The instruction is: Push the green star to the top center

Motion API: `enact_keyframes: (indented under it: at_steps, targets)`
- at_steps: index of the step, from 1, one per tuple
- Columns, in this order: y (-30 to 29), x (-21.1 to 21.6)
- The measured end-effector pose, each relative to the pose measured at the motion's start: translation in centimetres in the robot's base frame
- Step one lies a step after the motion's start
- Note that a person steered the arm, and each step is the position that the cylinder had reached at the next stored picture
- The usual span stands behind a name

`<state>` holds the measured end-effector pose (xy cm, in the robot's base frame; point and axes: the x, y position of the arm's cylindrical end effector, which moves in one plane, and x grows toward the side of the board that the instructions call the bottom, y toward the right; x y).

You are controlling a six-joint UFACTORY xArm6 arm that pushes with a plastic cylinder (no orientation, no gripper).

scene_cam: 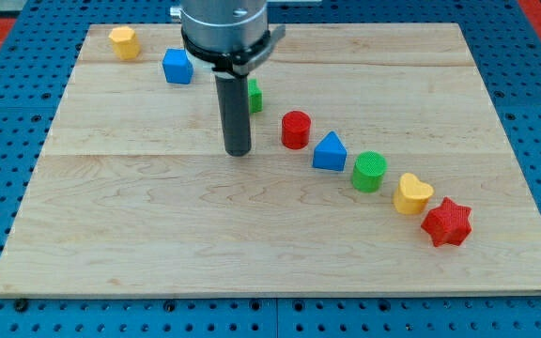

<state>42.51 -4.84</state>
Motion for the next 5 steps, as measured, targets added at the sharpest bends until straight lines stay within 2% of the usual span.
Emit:
enact_keyframes:
  at_steps: [2,4,5]
  targets:
    - [0.6,-5.7]
    - [0.6,-14.0]
    - [3.9,-17.5]
